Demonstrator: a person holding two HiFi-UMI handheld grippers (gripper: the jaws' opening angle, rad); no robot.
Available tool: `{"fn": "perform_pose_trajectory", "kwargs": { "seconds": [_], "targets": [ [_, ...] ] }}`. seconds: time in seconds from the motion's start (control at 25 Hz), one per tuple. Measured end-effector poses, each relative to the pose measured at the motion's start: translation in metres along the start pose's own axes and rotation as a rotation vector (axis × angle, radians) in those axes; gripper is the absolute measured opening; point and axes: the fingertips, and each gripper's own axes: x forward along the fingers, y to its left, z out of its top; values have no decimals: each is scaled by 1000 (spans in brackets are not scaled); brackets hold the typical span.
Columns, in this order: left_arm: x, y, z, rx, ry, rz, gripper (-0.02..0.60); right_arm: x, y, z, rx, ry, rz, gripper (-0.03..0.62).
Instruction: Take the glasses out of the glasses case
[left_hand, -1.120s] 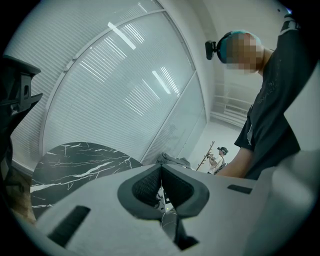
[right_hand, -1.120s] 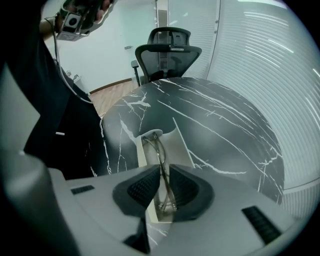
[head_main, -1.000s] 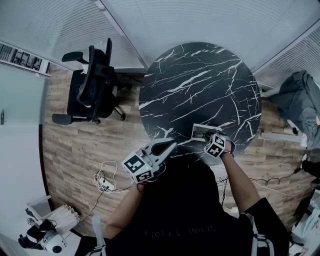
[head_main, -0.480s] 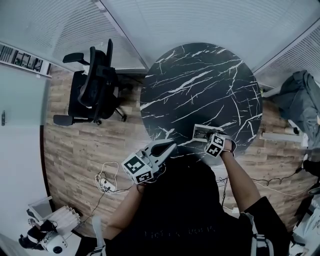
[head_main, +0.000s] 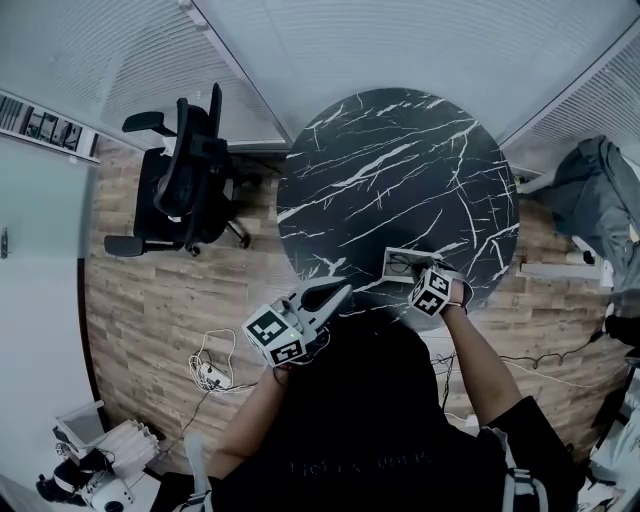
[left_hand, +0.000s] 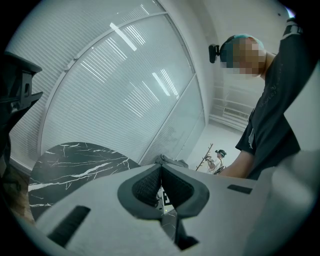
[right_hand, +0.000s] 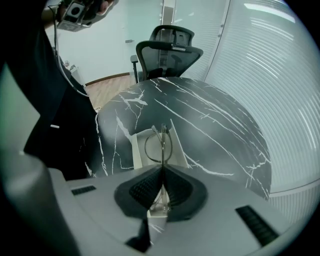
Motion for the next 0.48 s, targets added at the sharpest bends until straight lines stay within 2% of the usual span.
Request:
{"fn": "perform_pose_trajectory", "kwargs": {
  "seconds": [0.24,0.48],
  "targets": [
    [-2,-4,2,7,-7,-3,20,-14,-2,1,-21,-22,-55,32],
    [-6,-8,-2,8,-11,-2,20,-30,-2,3,1,-65,-105,33]
  ]
}}
